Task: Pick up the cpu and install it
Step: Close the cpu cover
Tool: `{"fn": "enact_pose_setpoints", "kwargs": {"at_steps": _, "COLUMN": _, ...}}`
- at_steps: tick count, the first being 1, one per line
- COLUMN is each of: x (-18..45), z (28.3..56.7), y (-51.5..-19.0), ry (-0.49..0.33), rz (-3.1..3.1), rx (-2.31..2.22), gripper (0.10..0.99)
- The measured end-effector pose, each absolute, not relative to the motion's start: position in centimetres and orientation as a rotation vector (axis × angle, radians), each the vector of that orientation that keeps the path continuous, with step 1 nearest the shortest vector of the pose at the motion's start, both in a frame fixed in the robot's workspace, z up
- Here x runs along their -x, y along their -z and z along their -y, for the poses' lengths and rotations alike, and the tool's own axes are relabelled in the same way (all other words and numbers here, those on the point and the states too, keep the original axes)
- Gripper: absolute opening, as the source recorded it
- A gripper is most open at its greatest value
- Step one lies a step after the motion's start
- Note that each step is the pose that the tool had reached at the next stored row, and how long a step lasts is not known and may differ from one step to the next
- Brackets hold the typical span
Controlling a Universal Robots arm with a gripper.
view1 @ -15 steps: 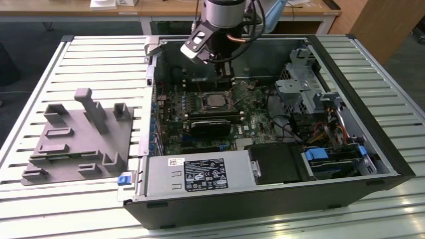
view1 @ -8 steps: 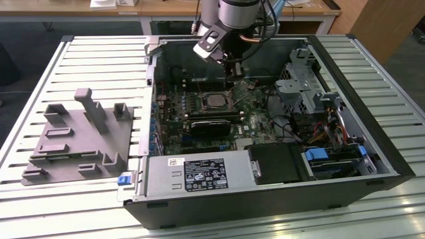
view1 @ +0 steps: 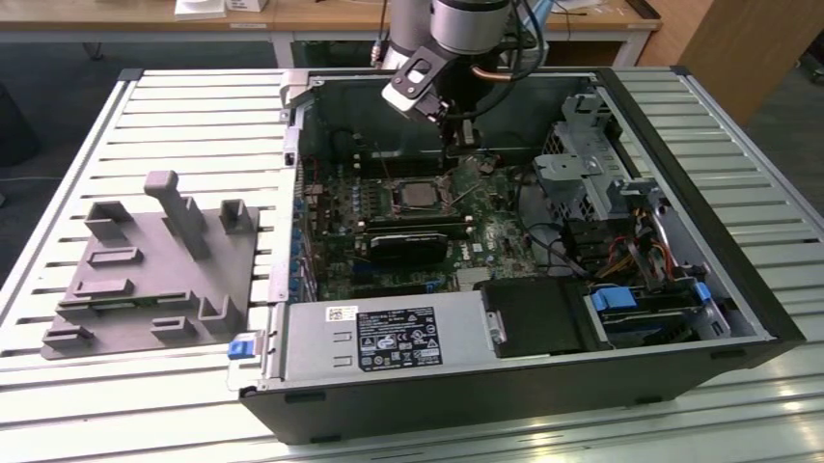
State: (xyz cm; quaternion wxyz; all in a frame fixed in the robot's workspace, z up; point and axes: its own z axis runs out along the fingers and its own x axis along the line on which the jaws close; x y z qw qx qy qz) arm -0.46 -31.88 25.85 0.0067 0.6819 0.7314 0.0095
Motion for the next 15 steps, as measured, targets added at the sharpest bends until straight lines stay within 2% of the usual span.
{"fn": "enact_pose_setpoints", "kwargs": {"at_steps": 15, "x": -0.43, "z": 31.88, "y": -26.11, "ry": -0.030, "rz": -2.288, "rx": -2.133, "gripper": 0.106}}
